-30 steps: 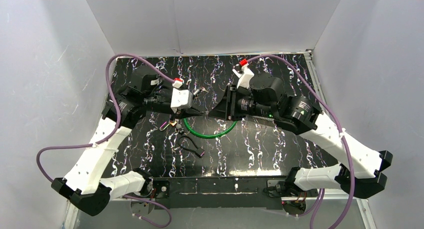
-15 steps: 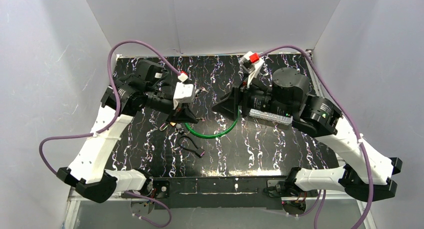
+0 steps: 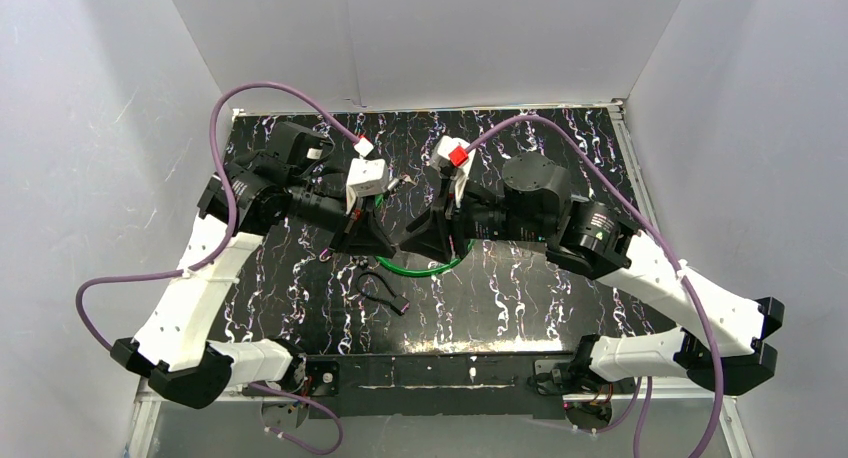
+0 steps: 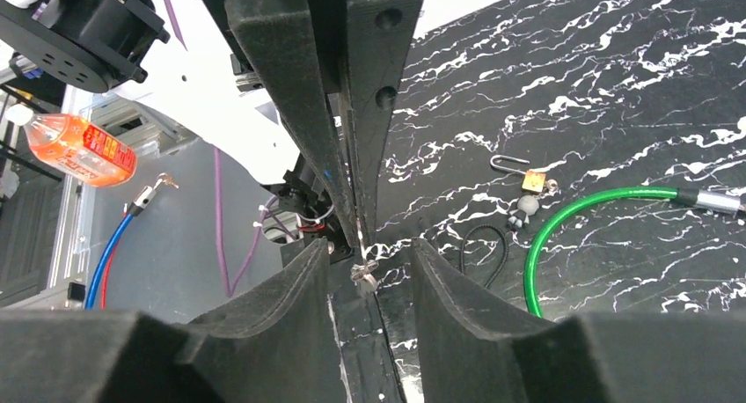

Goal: Unlock with the key
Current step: Pick up the key from the center of the board.

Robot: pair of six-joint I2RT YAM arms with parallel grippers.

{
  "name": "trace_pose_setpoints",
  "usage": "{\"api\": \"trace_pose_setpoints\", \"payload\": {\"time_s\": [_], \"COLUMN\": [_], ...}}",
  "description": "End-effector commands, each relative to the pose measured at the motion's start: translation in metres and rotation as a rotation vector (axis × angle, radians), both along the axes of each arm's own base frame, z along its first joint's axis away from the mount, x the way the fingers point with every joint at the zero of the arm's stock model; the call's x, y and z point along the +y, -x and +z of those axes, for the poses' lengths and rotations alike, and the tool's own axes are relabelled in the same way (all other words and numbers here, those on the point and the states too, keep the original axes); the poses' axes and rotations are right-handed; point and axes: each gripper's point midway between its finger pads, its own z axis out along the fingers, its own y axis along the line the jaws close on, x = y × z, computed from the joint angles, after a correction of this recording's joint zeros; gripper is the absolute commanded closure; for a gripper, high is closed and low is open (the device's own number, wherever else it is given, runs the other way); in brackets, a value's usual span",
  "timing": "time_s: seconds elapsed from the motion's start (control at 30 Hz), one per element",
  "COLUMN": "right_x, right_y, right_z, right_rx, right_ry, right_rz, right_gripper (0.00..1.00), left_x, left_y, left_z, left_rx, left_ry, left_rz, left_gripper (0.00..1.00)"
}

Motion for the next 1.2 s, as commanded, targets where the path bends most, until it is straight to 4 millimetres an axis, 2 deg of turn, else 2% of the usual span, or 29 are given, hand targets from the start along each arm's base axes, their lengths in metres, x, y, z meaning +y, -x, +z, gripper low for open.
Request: {"api": "trace_pose_setpoints", "payload": {"time_s": [0.0, 0.1, 0.27, 0.33, 0.4, 0.43, 0.8, 0.83, 0.93, 1.1, 1.17], "right_x": [0.009, 0.012, 0.015, 0.015, 0.016, 0.015, 0.008, 0.008, 0.009, 0.009, 0.008], "right_y": [0.004, 0.004, 0.008, 0.008, 0.008, 0.009, 0.013, 0.014, 0.017, 0.021, 0.021], "right_z": [0.018, 0.014, 0.007, 0.005, 0.003, 0.003, 0.004, 0.004, 0.005, 0.001, 0.003], "right_rx": [-0.039, -0.02, 0.007, 0.014, 0.024, 0.029, 0.054, 0.059, 0.079, 0.128, 0.137], "right_ry": [-0.074, -0.062, -0.045, -0.043, -0.034, -0.029, -0.043, -0.047, -0.073, -0.096, -0.116], "right_rz": [0.036, 0.035, 0.056, 0.059, 0.057, 0.056, 0.05, 0.052, 0.059, 0.065, 0.064], "right_gripper": [0.57, 0.68, 0.72, 0.81, 0.96, 0.99, 0.99, 0.99, 0.99, 0.99, 0.99], "left_x": [0.0, 0.001, 0.002, 0.002, 0.003, 0.003, 0.005, 0.004, 0.005, 0.006, 0.007], "left_y": [0.014, 0.014, 0.014, 0.015, 0.015, 0.015, 0.003, 0.003, 0.0, 0.0, -0.001], "left_z": [0.016, 0.016, 0.019, 0.019, 0.019, 0.019, 0.024, 0.025, 0.027, 0.025, 0.023], "left_rx": [0.038, 0.047, 0.029, 0.029, 0.029, 0.028, -0.056, -0.059, -0.069, -0.071, -0.066], "left_ry": [0.037, 0.032, 0.033, 0.03, 0.025, 0.023, 0.018, 0.019, 0.02, 0.014, 0.005], "left_rz": [-0.02, -0.02, -0.012, -0.01, -0.011, -0.011, 0.026, 0.033, 0.054, 0.071, 0.077], "left_gripper": [1.0, 1.0, 1.0, 1.0, 1.0, 1.0, 0.99, 0.91, 0.78, 0.62, 0.32]}}
